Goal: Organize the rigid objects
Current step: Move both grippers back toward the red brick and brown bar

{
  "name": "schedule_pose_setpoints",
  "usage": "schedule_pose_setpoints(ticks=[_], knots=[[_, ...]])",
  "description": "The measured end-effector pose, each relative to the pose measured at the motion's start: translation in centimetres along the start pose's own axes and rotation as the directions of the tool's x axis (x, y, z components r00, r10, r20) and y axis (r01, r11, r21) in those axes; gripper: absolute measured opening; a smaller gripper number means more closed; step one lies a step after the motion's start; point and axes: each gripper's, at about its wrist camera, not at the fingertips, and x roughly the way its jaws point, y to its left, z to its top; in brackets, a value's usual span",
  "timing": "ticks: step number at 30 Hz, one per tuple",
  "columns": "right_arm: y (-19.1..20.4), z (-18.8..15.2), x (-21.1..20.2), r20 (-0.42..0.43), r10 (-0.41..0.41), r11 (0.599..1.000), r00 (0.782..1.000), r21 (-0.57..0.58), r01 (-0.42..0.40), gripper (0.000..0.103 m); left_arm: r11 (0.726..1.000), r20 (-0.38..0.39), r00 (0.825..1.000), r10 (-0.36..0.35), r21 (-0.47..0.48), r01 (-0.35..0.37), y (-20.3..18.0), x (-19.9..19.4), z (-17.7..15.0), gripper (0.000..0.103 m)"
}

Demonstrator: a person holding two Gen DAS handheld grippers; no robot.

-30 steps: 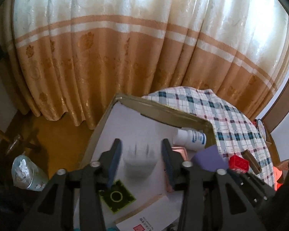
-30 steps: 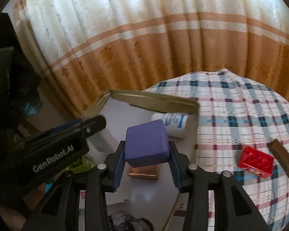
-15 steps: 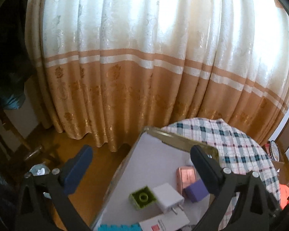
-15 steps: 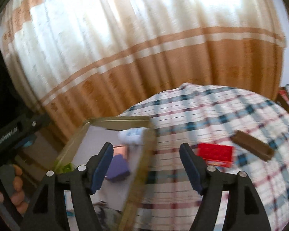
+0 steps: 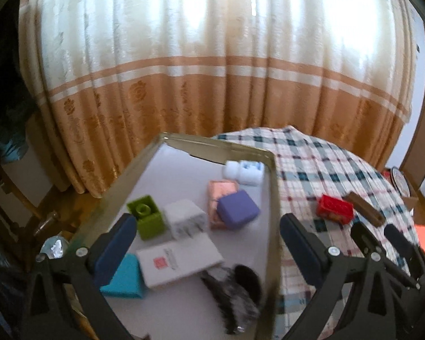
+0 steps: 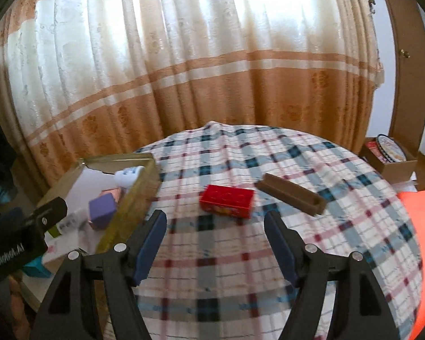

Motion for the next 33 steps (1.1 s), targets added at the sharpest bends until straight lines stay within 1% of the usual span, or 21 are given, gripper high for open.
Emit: schedule_pose_setpoints(ticks=[3,8,11,15,18,21,23,26,30,33], knots=[[-1.0,-0.2,-0.3,-0.005,-0.016,1.0,1.0,0.019,0.016,0.074,0.999,-0.001,1.0,0.013,0.041,-0.013,-1.6,-0.1,-0.9,0.102],[-2.3,-0.6,-0.9,-0.011,-0.041,0.999,0.999,0.033,0.042,0.074,0.998,-0.001,1.0,0.019,0.068,-0.019,-3.5,-0.4,-2.1,0.1],[-3.4,-0.7,-1.2,-0.015,-0.048,0.997,0.999,0.064,0.049,0.074,0.998,-0.019,1.0,-0.006,0.061,0.007,-4.0,-0.4,-2.4,0.1],[-4.3,-1.0,-1.5,-0.021,-0.072,0.995,0.997,0.062,0.073,0.074,0.997,-0.027,0.999,-0.018,0.078,0.02,-5.0,-0.6,-3.1,0.1],[-5.2,-1.3,-1.7,-0.034,-0.07,0.993,0.997,0.093,0.073,0.074,0.996,-0.044,0.998,-0.036,0.085,0.039,-5.8,-0.5,-3.4,0.1],[-6.4,-1.4,-1.9,-0.041,-0.061,0.989,0.997,0.135,0.066,0.074,0.995,-0.077,0.995,-0.067,0.072,0.073,-6.2,-0.4,-3.8,0.1],[-6.9,-1.4,-2.0,-0.042,-0.073,0.988,0.996,0.134,0.078,0.074,0.994,-0.083,0.994,-0.068,0.079,0.075,-6.6,-0.5,-3.9,0.1],[-7.2,-1.3,-2.4,-0.032,-0.105,0.989,0.994,0.101,0.108,0.074,0.993,-0.083,0.994,-0.07,0.088,0.077,-7.1,-0.7,-4.0,0.1],[-8.5,-1.3,-2.7,-0.035,-0.104,0.985,0.994,0.137,0.108,0.074,0.992,-0.086,0.994,-0.072,0.098,0.081,-7.9,-0.8,-4.1,0.1],[-9.2,-1.3,-2.7,-0.043,-0.106,0.982,0.993,0.15,0.112,0.074,0.989,-0.08,0.994,-0.072,0.124,0.081,-8.9,-1.0,-4.4,0.1]])
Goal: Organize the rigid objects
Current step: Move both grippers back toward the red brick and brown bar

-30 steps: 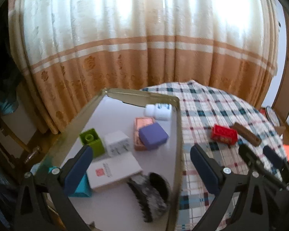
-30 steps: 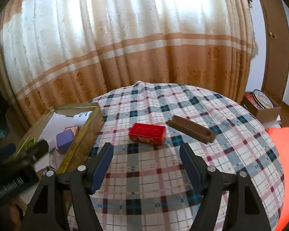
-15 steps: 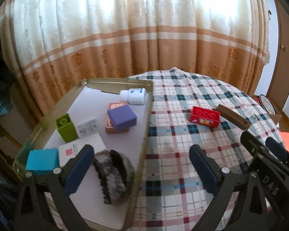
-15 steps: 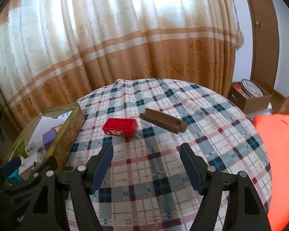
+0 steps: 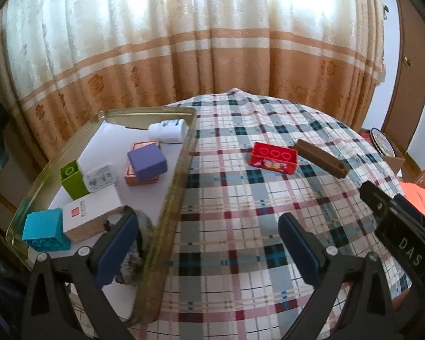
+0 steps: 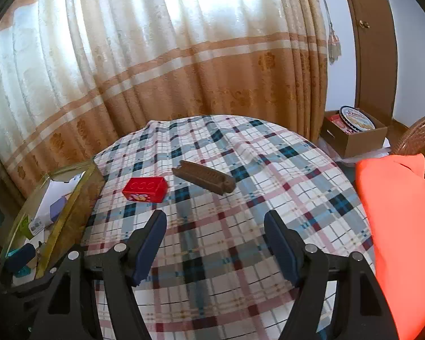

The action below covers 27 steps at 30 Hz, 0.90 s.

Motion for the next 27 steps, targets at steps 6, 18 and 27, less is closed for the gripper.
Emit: schedule_pose_setpoints(ticks=[6,18,27], knots=[[-1.4,0.3,-0.4,0.022,-0.021,1.0,1.0,0.007,0.02,0.074,1.0,0.016,1.0,-0.003,0.027,0.003,-1.4,0.0,0.0,0.1],[-2.5,0.5,-0.3,0.008,-0.016,0.999,1.0,0.032,0.016,0.074,0.999,-0.055,0.998,-0.038,0.02,0.039,-2.4,1.1,-0.3,0.1],[-4.0,1.7,0.1,0.027,-0.057,0.998,0.998,0.015,0.056,0.074,0.998,-0.082,0.995,-0.05,0.039,0.053,-3.7,1.5,-0.7,0.1]])
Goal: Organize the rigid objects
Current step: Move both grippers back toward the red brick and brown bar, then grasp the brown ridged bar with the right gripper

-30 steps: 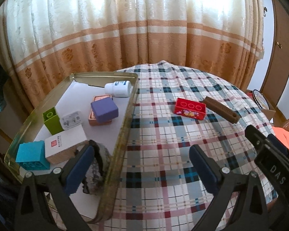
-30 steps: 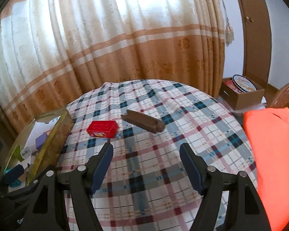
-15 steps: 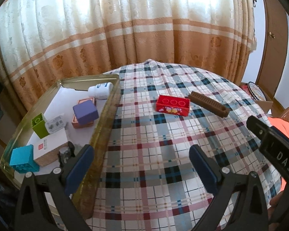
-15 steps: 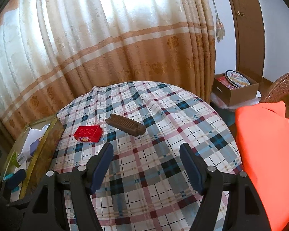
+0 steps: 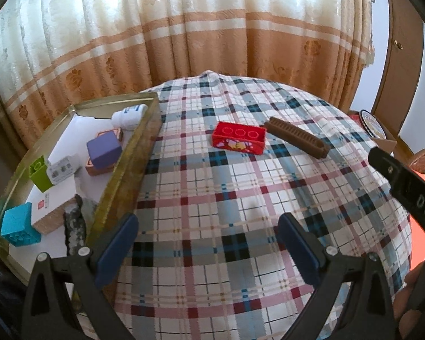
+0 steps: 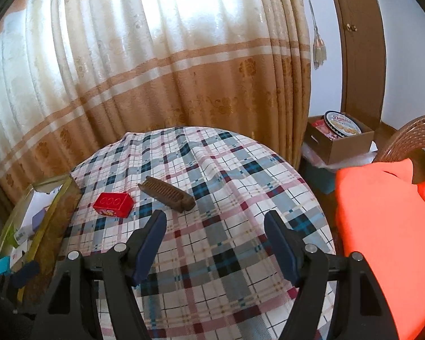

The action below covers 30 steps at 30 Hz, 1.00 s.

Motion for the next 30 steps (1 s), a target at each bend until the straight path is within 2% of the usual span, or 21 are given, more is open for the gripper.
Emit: schedule_pose_setpoints(ticks=[4,11,16,22,25,28,30], knots=[[0.2,0.5,0.6,0.01,-0.012,0.999,1.0,-0.041,0.012,0.074,1.0,-0.009,1.0,0.002,0.015,-0.001,-0.6,0.4,0.0,0.1],[0.2,1.2,2.3,-0.038,0.026,0.999,0.999,-0.039,-0.027,0.074,1.0,-0.035,0.999,0.007,0.028,-0.006,-1.2,1.3,0.9,0.1],[0.8,1.9,3.3,-0.031,0.006,0.995,1.0,-0.1,-0.009,0.074,1.0,-0.046,0.999,0.02,0.025,-0.019,-1.4,2.0,1.9,0.1],[1.7,2.8,5.8,-0.094,0.068,0.989,0.993,-0.124,-0.08,0.074,1.0,-0.081,0.996,0.027,0.003,-0.027,-1.2,3.3,2.8,0.1],[2.5,3.2,7.7,-0.158,0.111,0.981,0.981,-0.143,-0.134,0.073,0.999,-0.091,0.995,0.031,0.009,-0.03,-1.4,3.7,2.9,0.1],[3.1,3.4,9.6,-0.236,0.148,0.975,0.961,-0.13,-0.182,0.073,1.0,-0.116,0.993,0.03,0.007,-0.03,-1.4,4.3,2.8,0.1],[3.6,3.5,10.5,-0.254,0.149,0.972,0.956,-0.141,-0.189,0.073,1.0,-0.133,0.991,0.025,-0.006,-0.026,-1.3,4.7,2.8,0.1]])
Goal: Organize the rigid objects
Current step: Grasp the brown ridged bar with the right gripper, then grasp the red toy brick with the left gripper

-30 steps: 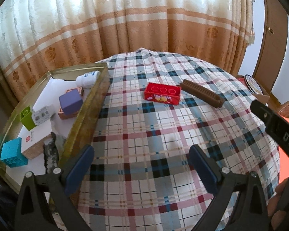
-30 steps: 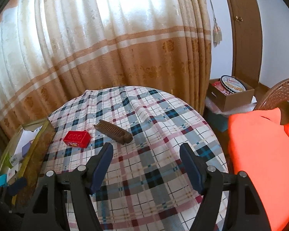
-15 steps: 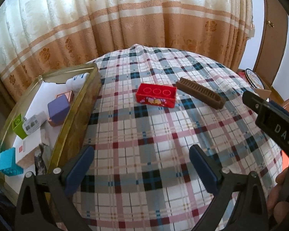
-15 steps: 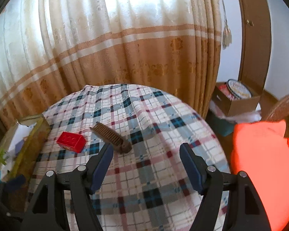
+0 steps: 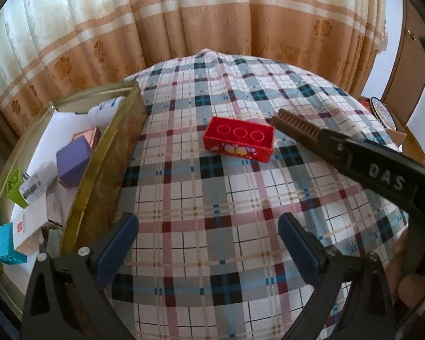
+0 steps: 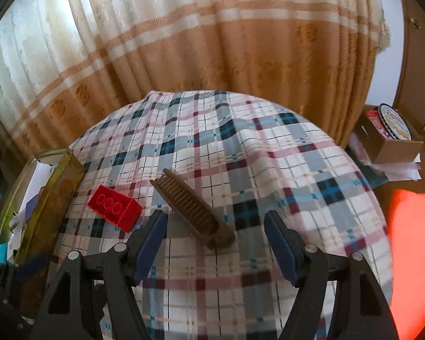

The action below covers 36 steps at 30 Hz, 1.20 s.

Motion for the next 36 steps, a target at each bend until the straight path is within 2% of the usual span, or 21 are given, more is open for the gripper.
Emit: schedule_pose_setpoints(ticks=[6,7,11,13,15,20,25,29,36], knots=[[1.4,0.5,2.1,-0.048,0.02,0.999,0.999,-0.038,-0.022,0.073,1.0,-0.026,1.0,0.005,0.003,-0.005,-0.2,1.0,0.3,0.1],[1.7,0.6,2.2,-0.041,0.016,0.999,0.999,-0.05,-0.018,0.068,1.0,-0.032,0.999,0.01,0.002,-0.01,-0.2,1.2,0.3,0.1],[2.7,0.8,2.8,-0.029,-0.011,0.994,1.0,-0.105,0.008,0.059,1.0,-0.037,0.999,0.004,-0.013,-0.004,0.0,1.7,0.3,0.1],[2.7,0.8,2.8,-0.026,-0.02,0.993,0.999,-0.113,0.017,0.041,1.0,-0.04,0.999,-0.005,-0.025,0.004,0.0,1.8,0.4,0.101],[2.5,0.8,2.7,-0.024,-0.019,0.995,1.0,-0.103,0.016,0.029,0.999,-0.043,0.999,-0.013,-0.036,0.011,0.0,2.0,0.6,0.101],[1.1,0.7,2.1,-0.012,0.013,1.0,1.0,-0.013,-0.013,0.028,1.0,-0.023,1.0,-0.016,-0.013,0.016,-0.4,2.1,1.3,0.1],[-0.5,0.3,0.0,0.07,0.026,0.996,0.997,0.079,-0.032,0.028,0.999,0.001,0.999,-0.042,-0.029,0.042,-0.4,2.5,3.0,0.1],[-1.6,0.2,-1.3,0.12,-0.001,0.991,0.993,0.134,-0.015,0.028,0.999,0.038,0.999,-0.031,-0.032,0.032,-0.6,2.7,5.0,0.1],[-2.4,0.3,-1.0,0.1,0.008,0.984,0.995,0.179,-0.026,0.028,0.999,0.015,0.999,-0.031,0.017,0.031,-1.9,4.9,6.8,0.1]])
